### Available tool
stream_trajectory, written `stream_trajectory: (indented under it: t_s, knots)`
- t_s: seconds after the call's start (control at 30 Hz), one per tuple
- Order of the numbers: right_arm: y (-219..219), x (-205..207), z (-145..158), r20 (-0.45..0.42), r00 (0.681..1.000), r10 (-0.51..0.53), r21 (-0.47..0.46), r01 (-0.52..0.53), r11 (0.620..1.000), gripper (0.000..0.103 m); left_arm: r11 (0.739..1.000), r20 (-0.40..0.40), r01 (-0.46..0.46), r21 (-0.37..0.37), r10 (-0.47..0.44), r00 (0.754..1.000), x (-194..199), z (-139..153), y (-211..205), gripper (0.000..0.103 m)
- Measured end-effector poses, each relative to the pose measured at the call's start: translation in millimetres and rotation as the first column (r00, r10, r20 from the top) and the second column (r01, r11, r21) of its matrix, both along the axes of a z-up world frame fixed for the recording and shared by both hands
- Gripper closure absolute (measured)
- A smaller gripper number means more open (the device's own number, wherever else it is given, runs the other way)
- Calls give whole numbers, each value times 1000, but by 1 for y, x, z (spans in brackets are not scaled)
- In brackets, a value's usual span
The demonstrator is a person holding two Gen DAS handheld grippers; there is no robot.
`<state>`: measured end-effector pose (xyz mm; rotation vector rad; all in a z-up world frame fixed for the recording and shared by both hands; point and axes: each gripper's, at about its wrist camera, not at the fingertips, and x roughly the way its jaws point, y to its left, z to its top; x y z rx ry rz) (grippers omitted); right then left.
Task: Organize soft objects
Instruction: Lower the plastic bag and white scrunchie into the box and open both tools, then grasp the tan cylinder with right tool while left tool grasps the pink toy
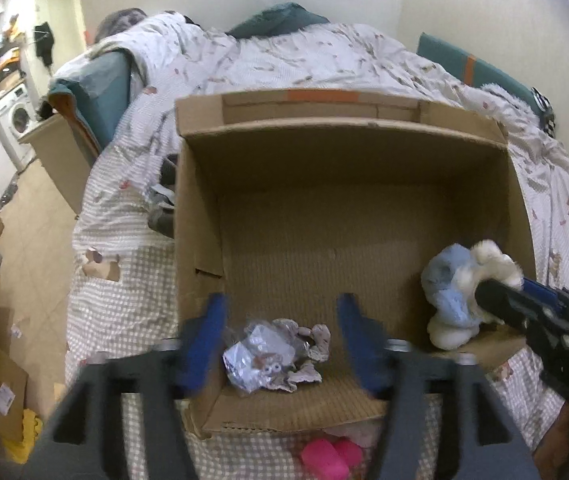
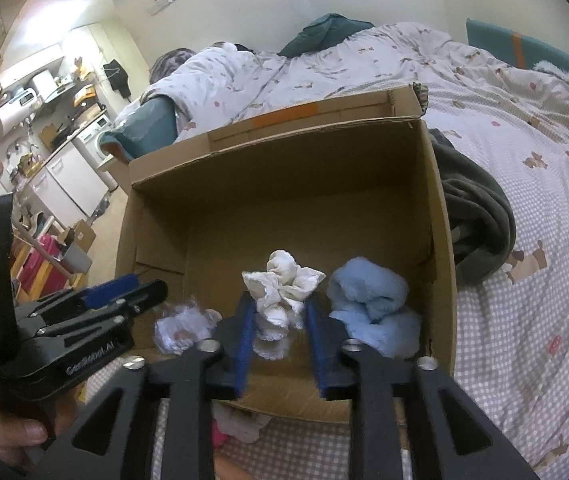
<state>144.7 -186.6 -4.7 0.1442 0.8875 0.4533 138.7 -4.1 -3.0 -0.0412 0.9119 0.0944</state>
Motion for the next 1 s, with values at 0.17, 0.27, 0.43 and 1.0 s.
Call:
stream_trajectory:
  t_s: [0.17,0.27,0.43,1.0]
  knots:
    - [-5,-4,8,50,998,-25,37,23,999,29,1000,6,0,12,0,1000,0,1,-1,36]
    - [-5,-2,5,38,999,-36,30,35,999,29,1000,-5,-4,11,4,1000,1,-1,0,36]
    - [-6,0,3,20,999,-45,29,44,999,29,1000,-5,-11,9,12,1000,0,-1,1,36]
    - [-10,1,0,10,998,-58,29,58,998,29,1000,-1,-15,19,15,1000,-4,1,5,36]
